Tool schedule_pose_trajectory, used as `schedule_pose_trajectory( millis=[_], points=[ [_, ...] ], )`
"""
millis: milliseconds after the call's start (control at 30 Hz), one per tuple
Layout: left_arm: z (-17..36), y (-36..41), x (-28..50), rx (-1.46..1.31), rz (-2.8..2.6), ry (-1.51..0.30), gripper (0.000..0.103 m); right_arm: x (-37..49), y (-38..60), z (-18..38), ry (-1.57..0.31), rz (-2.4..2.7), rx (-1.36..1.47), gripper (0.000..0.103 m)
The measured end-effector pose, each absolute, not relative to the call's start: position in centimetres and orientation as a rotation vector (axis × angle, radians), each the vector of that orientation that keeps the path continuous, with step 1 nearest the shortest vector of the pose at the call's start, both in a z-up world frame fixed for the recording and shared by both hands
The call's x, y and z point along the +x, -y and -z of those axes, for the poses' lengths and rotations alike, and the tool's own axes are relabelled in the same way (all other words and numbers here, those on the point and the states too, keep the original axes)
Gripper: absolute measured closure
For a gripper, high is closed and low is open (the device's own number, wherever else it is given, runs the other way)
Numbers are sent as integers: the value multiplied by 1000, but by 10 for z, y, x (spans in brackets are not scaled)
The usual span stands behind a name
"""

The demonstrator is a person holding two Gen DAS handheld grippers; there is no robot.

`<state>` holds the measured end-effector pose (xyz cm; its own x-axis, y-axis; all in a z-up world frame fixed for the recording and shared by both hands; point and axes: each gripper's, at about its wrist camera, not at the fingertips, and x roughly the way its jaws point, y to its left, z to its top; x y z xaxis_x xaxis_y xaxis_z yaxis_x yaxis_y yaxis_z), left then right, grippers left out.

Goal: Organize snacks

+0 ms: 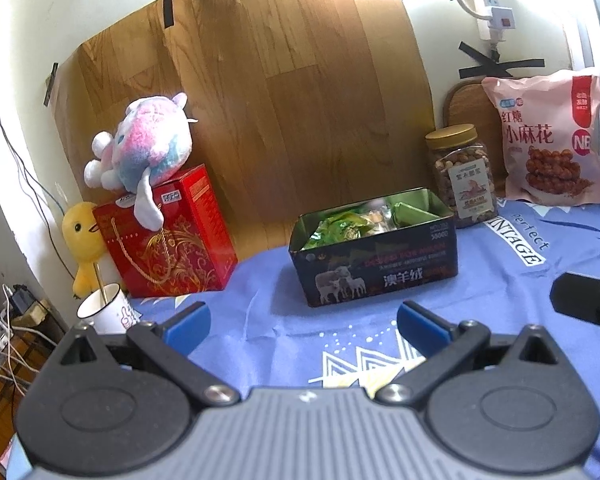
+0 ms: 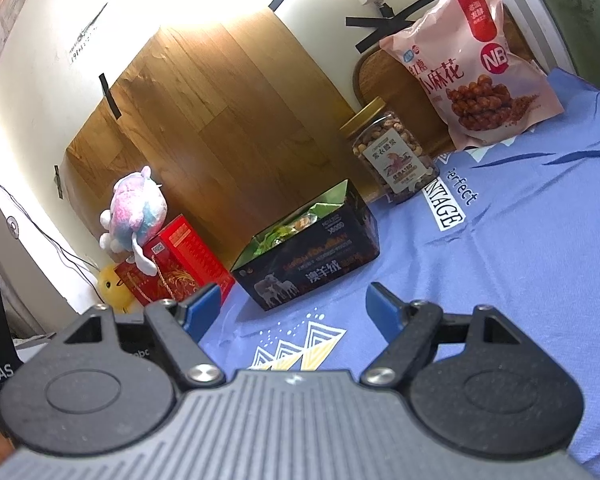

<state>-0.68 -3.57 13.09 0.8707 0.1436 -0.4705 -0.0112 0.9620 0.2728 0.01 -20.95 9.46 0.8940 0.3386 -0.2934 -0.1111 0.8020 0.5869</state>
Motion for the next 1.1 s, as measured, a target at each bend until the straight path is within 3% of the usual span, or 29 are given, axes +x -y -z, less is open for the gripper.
schedule_pose_trajectory(
  millis=[1100],
  points=[
    [-129, 46, -1, 227, -31, -504, 0, -2, 206, -91, -430, -234, 556, 21]
  ],
)
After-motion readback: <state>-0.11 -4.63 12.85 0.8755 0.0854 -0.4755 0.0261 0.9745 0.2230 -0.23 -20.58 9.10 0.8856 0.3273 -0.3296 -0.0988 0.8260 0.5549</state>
